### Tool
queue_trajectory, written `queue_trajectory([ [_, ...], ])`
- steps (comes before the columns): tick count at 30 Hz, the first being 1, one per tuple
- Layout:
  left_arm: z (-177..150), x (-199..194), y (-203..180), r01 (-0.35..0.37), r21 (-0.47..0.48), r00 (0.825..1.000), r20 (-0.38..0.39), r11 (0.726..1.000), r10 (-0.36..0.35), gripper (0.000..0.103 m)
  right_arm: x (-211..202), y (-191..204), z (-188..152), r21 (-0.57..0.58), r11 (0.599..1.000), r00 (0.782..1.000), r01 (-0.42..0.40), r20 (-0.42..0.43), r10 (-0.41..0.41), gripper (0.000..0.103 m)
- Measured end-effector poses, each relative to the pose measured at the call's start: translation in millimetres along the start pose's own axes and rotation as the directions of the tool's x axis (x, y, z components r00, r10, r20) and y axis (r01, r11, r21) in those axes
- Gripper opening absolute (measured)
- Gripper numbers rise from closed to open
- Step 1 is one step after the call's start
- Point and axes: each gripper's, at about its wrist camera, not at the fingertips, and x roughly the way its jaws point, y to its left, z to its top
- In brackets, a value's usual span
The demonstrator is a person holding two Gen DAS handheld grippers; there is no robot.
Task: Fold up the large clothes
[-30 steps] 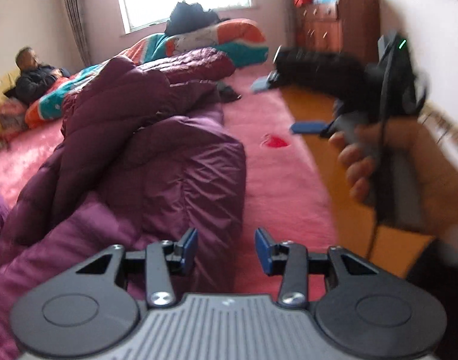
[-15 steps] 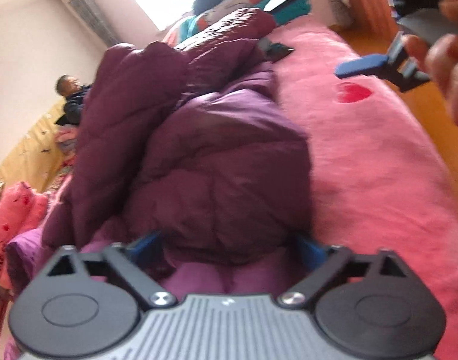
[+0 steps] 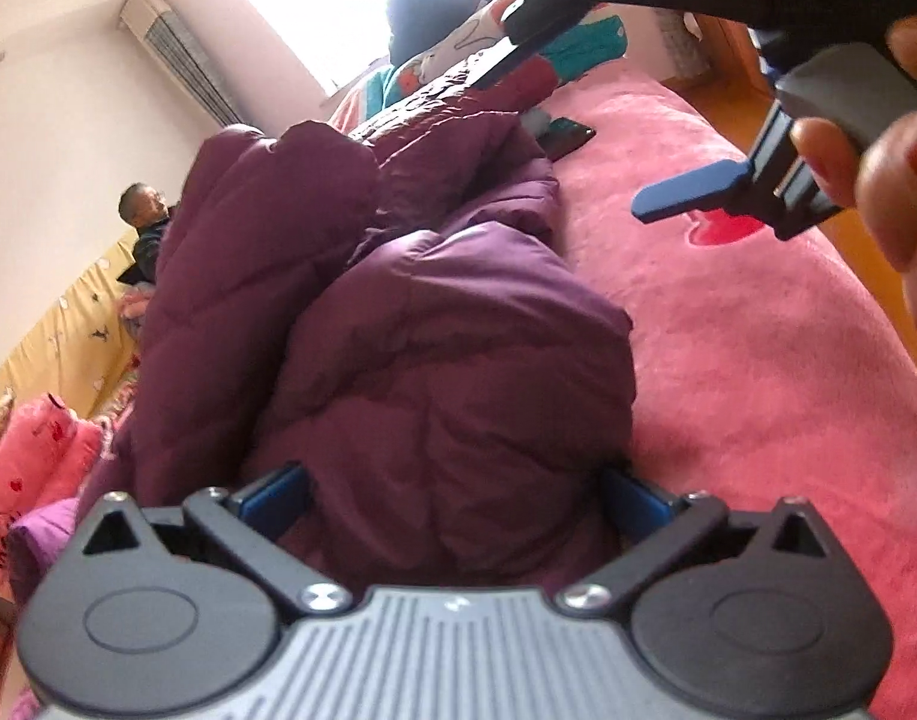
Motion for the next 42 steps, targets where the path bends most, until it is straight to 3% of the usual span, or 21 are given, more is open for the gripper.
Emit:
queue_trajectory([
  [3, 3.4, 9.7, 3.3, 0.025, -0.012, 1.000, 0.001, 1.000, -0.025, 0.102, -1.1, -0.9, 2.0, 0.000, 1.000, 1.000, 0.003, 0.010, -0.003, 0.103],
  [5, 5.7, 16.0, 9.6, 0.067, -0.039, 0.998, -0.014, 0.997, -0.067, 0.096, -1.3, -3.4, 3.1, 0.014, 1.000, 1.000, -0.002, 0.011, 0.001, 0.103],
  [7, 8.7, 18.9, 14.5, 0.105, -0.071, 0.994, -0.016, 0.992, -0.107, 0.065, -0.4, -5.0, 3.4, 0.022, 1.000, 1.000, 0.001, 0.005, -0.001, 0.103],
  [10, 7.9, 23.5, 23.7, 0.126, -0.108, 0.991, -0.022, 0.986, -0.129, 0.036, 3.1, -7.1, 3.1, 0.029, 1.000, 1.000, 0.005, -0.021, -0.005, 0.103],
  [13, 6.1, 19.4, 46.2, 0.160, -0.207, 0.987, 0.002, 0.965, -0.164, 0.018, 8.0, -6.6, 1.1, 0.024, 1.000, 0.999, 0.012, -0.047, -0.011, 0.103],
  [14, 5.8, 14.9, 53.6, 0.175, -0.237, 0.984, 0.016, 0.956, -0.176, 0.016, 8.8, -6.0, 0.8, 0.016, 1.000, 0.999, 0.017, -0.050, -0.016, 0.103],
  [18, 5.3, -16.9, 97.2, 0.243, -0.362, 0.970, 0.097, 0.900, -0.223, 0.013, 9.1, -2.6, 1.3, -0.017, 0.999, 0.998, 0.031, -0.044, -0.032, 0.103],
  [23, 3.4, -68.1, 177.0, 0.325, -0.554, 0.945, 0.227, 0.766, -0.237, 0.011, 14.0, 16.0, -5.1, -0.162, 0.983, 0.995, 0.084, -0.035, -0.091, 0.103],
  [25, 1.0, -84.0, 202.6, 0.339, -0.593, 0.939, 0.266, 0.731, -0.220, 0.009, 18.6, 28.2, -12.1, -0.247, 0.965, 0.994, 0.092, -0.039, -0.104, 0.103],
  [26, -1.3, -93.8, 217.5, 0.350, -0.615, 0.934, 0.290, 0.706, -0.210, 0.009, 21.7, 35.5, -17.3, -0.299, 0.950, 0.993, 0.094, -0.045, -0.113, 0.103],
  [30, -2.1, -125.4, 253.7, 0.394, -0.649, 0.907, 0.388, 0.651, -0.162, 0.001, 32.7, 67.2, -44.7, -0.509, 0.857, 0.990, 0.080, -0.062, -0.129, 0.103],
  [34, 2.6, -150.2, 270.8, 0.425, -0.644, 0.878, 0.465, 0.637, -0.116, 0.000, 42.3, 99.8, -76.5, -0.672, 0.740, 0.992, 0.030, -0.073, -0.107, 0.103],
  [36, 0.1, -149.0, 275.8, 0.397, -0.644, 0.888, 0.450, 0.654, -0.097, 0.000, 47.2, 109.8, -89.0, -0.723, 0.690, 0.993, 0.022, -0.065, -0.100, 0.103],
  [39, -14.5, -137.1, 275.0, 0.382, -0.666, 0.908, 0.401, 0.641, -0.125, 0.000, 60.5, 113.4, -103.7, -0.800, 0.589, 0.985, 0.108, 0.006, -0.172, 0.103],
  [42, -38.1, -125.7, 268.9, 0.353, -0.690, 0.930, 0.332, 0.632, -0.157, 0.000, 65.7, 111.1, -103.0, -0.812, 0.555, 0.976, 0.181, 0.078, -0.204, 0.103],
])
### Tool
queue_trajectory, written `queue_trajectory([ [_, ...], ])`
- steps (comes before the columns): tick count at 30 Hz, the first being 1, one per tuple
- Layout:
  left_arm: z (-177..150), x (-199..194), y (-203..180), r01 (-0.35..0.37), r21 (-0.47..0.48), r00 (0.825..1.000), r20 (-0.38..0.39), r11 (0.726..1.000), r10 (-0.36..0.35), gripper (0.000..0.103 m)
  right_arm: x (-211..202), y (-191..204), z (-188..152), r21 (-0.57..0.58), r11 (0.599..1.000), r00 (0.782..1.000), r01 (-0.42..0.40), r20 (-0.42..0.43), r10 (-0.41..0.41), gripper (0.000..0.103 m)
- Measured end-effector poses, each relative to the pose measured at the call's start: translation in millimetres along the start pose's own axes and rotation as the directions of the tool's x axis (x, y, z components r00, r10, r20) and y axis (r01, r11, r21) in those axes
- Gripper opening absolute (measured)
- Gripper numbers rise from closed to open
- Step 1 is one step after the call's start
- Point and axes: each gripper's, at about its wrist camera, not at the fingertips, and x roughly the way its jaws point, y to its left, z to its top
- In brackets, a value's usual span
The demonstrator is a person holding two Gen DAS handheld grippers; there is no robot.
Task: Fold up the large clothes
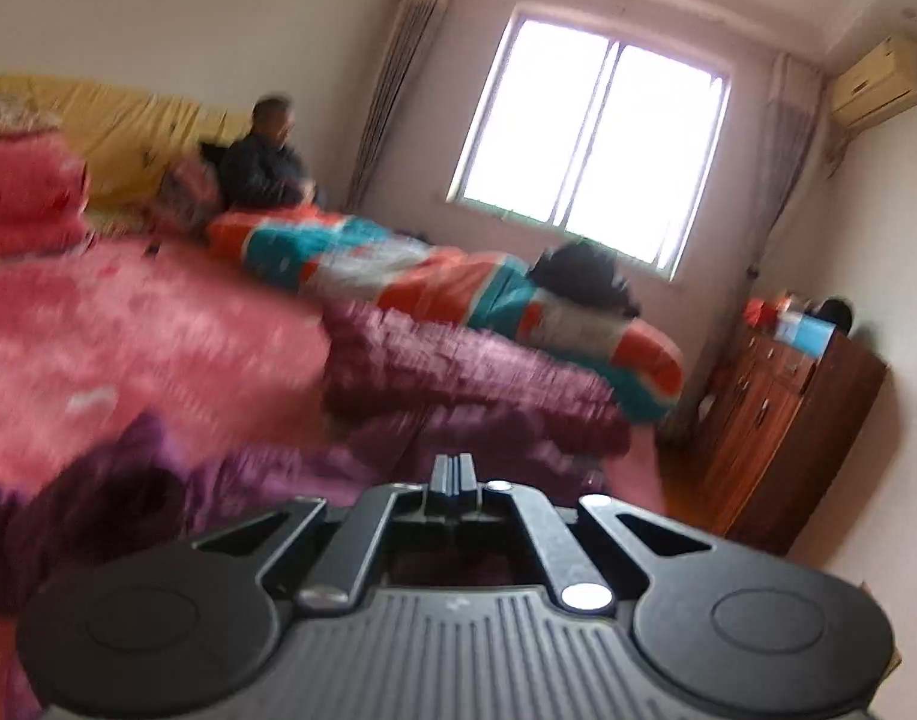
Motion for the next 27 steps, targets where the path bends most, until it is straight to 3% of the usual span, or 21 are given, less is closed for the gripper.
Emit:
queue_trajectory([
  [4, -26.2, -4.6, 20.8, -0.050, -0.021, 0.996, -0.076, 0.999, 0.048, 0.000, 9.9, -5.3, 3.2, -0.057, 0.998, 0.999, 0.033, 0.016, -0.033, 0.103],
  [11, -52.1, -36.3, 60.2, -0.156, -0.025, 0.975, -0.164, 0.987, 0.150, 0.000, 14.3, 2.5, 8.1, -0.138, 0.989, 0.998, -0.058, 0.025, 0.062, 0.103],
  [12, -55.5, -42.9, 65.6, -0.171, -0.031, 0.971, -0.178, 0.985, 0.163, 0.002, 12.5, 3.8, 10.0, -0.146, 0.987, 0.997, -0.069, 0.027, 0.073, 0.097],
  [14, -64.3, -56.8, 77.1, -0.199, -0.045, 0.962, -0.200, 0.979, 0.187, 0.011, 8.8, 7.4, 13.3, -0.152, 0.986, 0.997, -0.072, 0.024, 0.077, 0.072],
  [15, -69.4, -62.7, 81.4, -0.209, -0.058, 0.958, -0.211, 0.976, 0.193, 0.029, 7.8, 7.7, 15.1, -0.143, 0.987, 0.997, -0.071, 0.018, 0.074, 0.059],
  [16, -74.6, -68.3, 85.9, -0.221, -0.075, 0.955, -0.221, 0.972, 0.200, 0.044, 7.1, 7.6, 16.0, -0.130, 0.989, 0.997, -0.072, 0.011, 0.074, 0.054],
  [22, -100.1, -93.0, 118.0, -0.293, -0.157, 0.939, -0.233, 0.943, 0.253, 0.064, -7.6, 8.5, 16.3, -0.062, 0.997, 0.999, -0.039, -0.040, 0.037, 0.033],
  [25, -110.1, -92.0, 140.4, -0.231, -0.257, 0.953, -0.255, 0.938, 0.165, 0.078, -19.1, 11.0, 14.8, -0.036, 0.999, 0.999, -0.004, -0.043, 0.002, 0.027],
  [27, -116.8, -86.9, 150.6, -0.206, -0.289, 0.955, -0.267, 0.935, 0.128, 0.078, -26.8, 14.5, 16.8, -0.021, 1.000, 0.999, 0.015, -0.029, -0.015, 0.024],
])
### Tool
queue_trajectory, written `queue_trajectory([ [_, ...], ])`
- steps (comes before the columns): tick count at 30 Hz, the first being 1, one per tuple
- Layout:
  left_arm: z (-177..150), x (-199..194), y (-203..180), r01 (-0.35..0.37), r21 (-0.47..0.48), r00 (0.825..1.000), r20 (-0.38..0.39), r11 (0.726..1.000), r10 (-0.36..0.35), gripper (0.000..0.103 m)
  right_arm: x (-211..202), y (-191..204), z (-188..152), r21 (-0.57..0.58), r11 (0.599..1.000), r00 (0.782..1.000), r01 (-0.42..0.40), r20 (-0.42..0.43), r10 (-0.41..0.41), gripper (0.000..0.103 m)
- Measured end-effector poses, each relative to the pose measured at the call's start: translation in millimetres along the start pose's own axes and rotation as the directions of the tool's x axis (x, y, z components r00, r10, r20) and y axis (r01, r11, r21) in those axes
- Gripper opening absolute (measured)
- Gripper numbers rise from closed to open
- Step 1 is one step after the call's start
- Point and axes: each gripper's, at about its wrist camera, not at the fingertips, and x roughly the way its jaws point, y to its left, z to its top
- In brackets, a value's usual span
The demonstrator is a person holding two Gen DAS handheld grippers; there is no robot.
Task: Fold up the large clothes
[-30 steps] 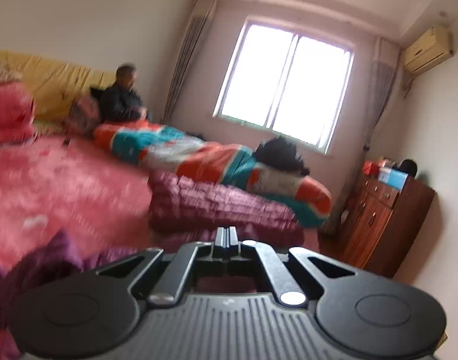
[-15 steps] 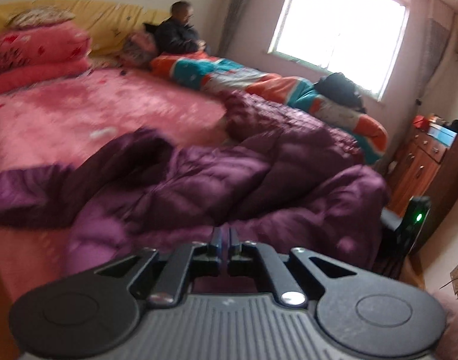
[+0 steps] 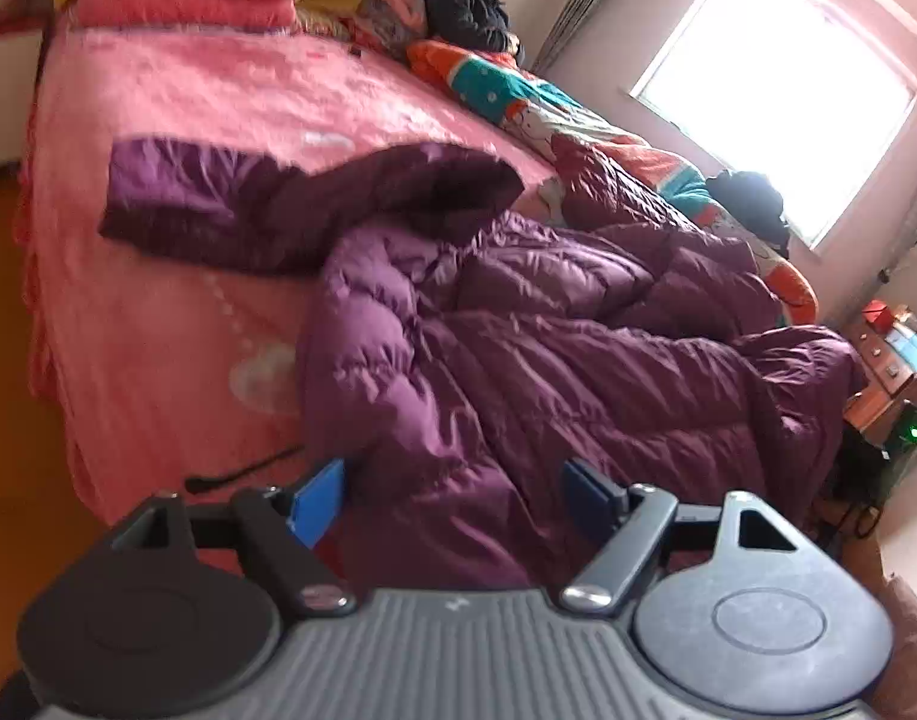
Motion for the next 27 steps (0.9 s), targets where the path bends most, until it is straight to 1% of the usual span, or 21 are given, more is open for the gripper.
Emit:
queue_trajectory([
  [3, -1.2, 12.8, 14.1, 0.046, -0.066, 0.998, -0.048, 0.997, -0.049, 0.079, -17.6, 5.5, 3.6, 0.023, 1.000, 1.000, 0.012, 0.026, -0.013, 0.022],
  [5, -3.3, 19.3, 18.3, 0.070, -0.091, 0.994, -0.079, 0.993, -0.077, 0.082, -28.1, 8.9, 4.9, 0.023, 0.999, 0.999, 0.026, 0.039, -0.027, 0.022],
  [9, -4.9, 27.7, 22.2, 0.030, -0.109, 0.990, -0.137, 0.994, -0.045, 0.091, -44.7, 10.1, 9.6, 0.049, 0.998, 0.997, 0.049, 0.055, -0.052, 0.019],
  [10, -4.5, 28.0, 23.2, 0.015, -0.109, 0.989, -0.146, 0.994, -0.031, 0.092, -50.5, 10.7, 10.0, 0.055, 0.997, 0.997, 0.055, 0.056, -0.058, 0.019],
  [11, -4.3, 27.2, 24.2, 0.005, -0.108, 0.988, -0.151, 0.994, -0.021, 0.092, -47.6, 9.5, 13.1, 0.057, 0.996, 0.996, 0.063, 0.055, -0.066, 0.019],
  [13, -5.5, 25.6, 26.2, 0.010, -0.112, 0.989, -0.147, 0.994, -0.027, 0.095, -57.6, 11.2, 14.2, 0.070, 0.995, 0.995, 0.073, 0.057, -0.077, 0.017],
  [15, -8.5, 28.8, 27.0, 0.011, -0.112, 0.985, -0.168, 0.994, -0.030, 0.098, -70.7, 15.2, 14.8, 0.057, 0.995, 0.995, 0.081, 0.061, -0.084, 0.017],
  [17, -12.5, 33.4, 27.2, 0.055, -0.119, 0.979, -0.190, 0.991, -0.077, 0.097, -79.7, 21.2, 13.2, 0.033, 0.995, 0.993, 0.092, 0.065, -0.094, 0.016],
  [18, -14.4, 35.6, 23.7, 0.082, -0.118, 0.976, -0.190, 0.990, -0.104, 0.095, -81.3, 23.6, 10.7, 0.021, 0.995, 0.993, 0.095, 0.065, -0.096, 0.016],
  [20, -15.2, 36.7, 13.3, 0.129, -0.096, 0.974, -0.177, 0.987, -0.144, 0.084, -90.0, 26.2, 8.8, 0.009, 0.995, 0.993, 0.097, 0.066, -0.098, 0.016],
  [21, -14.0, 35.8, 8.6, 0.159, -0.085, 0.971, -0.165, 0.984, -0.171, 0.069, -92.7, 28.0, 8.7, 0.003, 0.995, 0.993, 0.098, 0.068, -0.098, 0.016],
  [22, -11.3, 33.7, 4.8, 0.191, -0.079, 0.969, -0.144, 0.978, -0.201, 0.050, -95.6, 30.3, 10.1, -0.005, 0.995, 0.992, 0.101, 0.072, -0.100, 0.016],
  [23, -7.3, 30.2, 1.3, 0.223, -0.085, 0.966, -0.114, 0.971, -0.232, 0.041, -98.6, 31.8, 12.2, -0.009, 0.995, 0.992, 0.102, 0.078, -0.102, 0.016],
  [24, -3.4, 27.8, -0.8, 0.248, -0.095, 0.962, -0.090, 0.964, -0.257, 0.029, -98.1, 27.7, 13.8, -0.007, 0.995, 0.991, 0.102, 0.085, -0.101, 0.015],
  [25, 1.1, 24.4, -2.8, 0.276, -0.101, 0.957, -0.063, 0.956, -0.283, 0.022, -103.5, 27.7, 15.9, -0.003, 0.995, 0.990, 0.104, 0.097, -0.103, 0.015],
  [27, 12.3, 12.7, -10.1, 0.323, -0.099, 0.946, 0.005, 0.941, -0.324, 0.018, -113.0, 26.6, 22.2, 0.000, 0.994, 0.987, 0.112, 0.120, -0.111, 0.015],
])
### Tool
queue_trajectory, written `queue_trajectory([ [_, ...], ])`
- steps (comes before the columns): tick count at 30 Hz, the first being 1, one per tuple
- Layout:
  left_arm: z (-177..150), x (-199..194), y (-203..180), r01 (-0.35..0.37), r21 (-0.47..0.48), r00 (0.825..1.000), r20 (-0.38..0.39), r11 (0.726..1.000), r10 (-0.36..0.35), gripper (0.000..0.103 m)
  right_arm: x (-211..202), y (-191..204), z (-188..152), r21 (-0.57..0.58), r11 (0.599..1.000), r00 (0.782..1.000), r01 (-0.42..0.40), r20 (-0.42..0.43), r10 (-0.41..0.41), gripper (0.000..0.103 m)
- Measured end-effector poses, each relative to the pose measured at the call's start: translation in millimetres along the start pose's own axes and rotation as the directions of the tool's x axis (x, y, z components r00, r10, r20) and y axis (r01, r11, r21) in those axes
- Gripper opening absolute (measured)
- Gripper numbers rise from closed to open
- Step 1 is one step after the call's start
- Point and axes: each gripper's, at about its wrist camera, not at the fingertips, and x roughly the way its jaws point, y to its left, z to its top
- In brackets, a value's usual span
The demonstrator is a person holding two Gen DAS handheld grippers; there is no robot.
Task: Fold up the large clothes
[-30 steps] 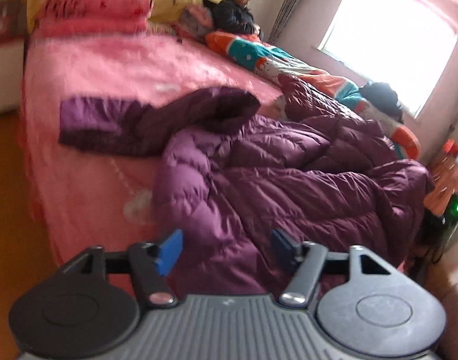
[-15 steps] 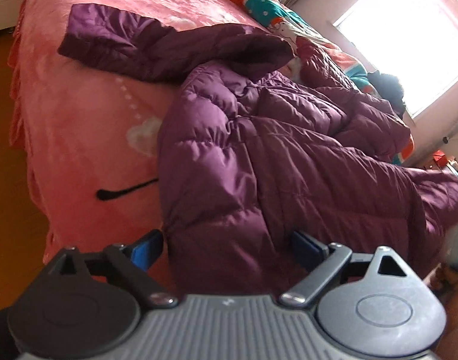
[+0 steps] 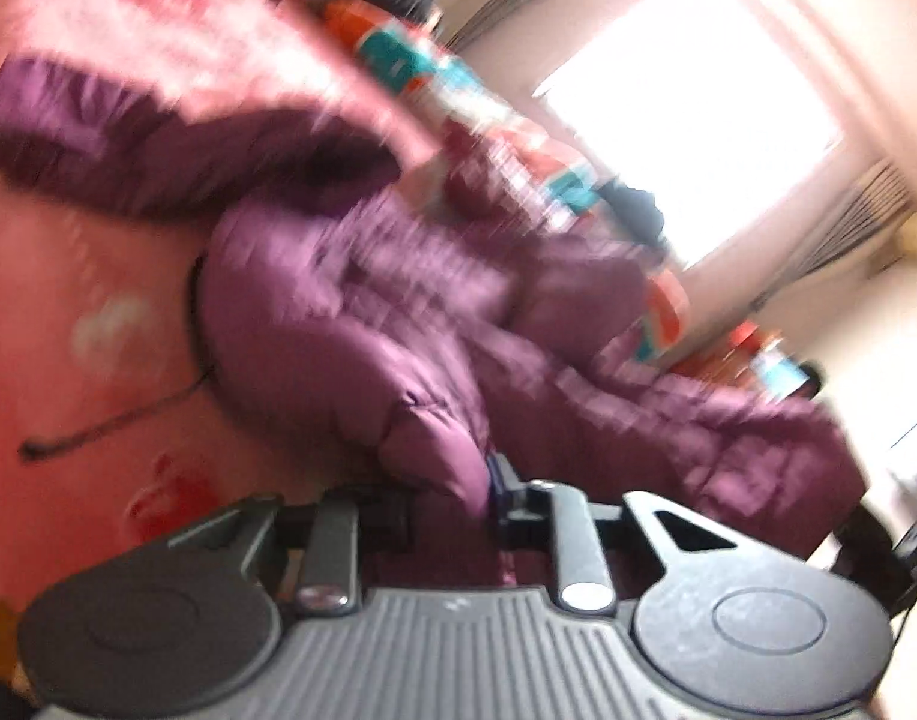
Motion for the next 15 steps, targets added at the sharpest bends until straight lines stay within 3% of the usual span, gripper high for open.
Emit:
queue_trajectory([
  [3, 20.9, -15.3, -13.4, 0.048, -0.012, 0.994, 0.094, 0.999, -0.047, 0.014, -8.8, -3.7, 7.0, 0.013, 1.000, 0.999, 0.013, 0.037, -0.014, 0.014],
  [9, 37.8, -58.7, -24.3, 0.086, -0.042, 0.977, 0.200, 0.995, -0.076, 0.013, -45.7, -27.1, 18.6, 0.093, 0.995, 0.996, 0.046, 0.068, -0.052, 0.014],
  [12, 29.8, -71.7, -21.9, 0.047, -0.049, 0.981, 0.189, 0.998, -0.036, 0.013, -68.3, -50.0, 13.6, 0.137, 0.987, 0.995, 0.086, 0.037, -0.092, 0.014],
  [15, 14.1, -70.2, -13.0, -0.022, -0.061, 0.992, 0.125, 0.998, 0.030, 0.014, -80.6, -66.3, -4.1, 0.128, 0.983, 0.991, 0.132, -0.048, -0.127, 0.014],
])
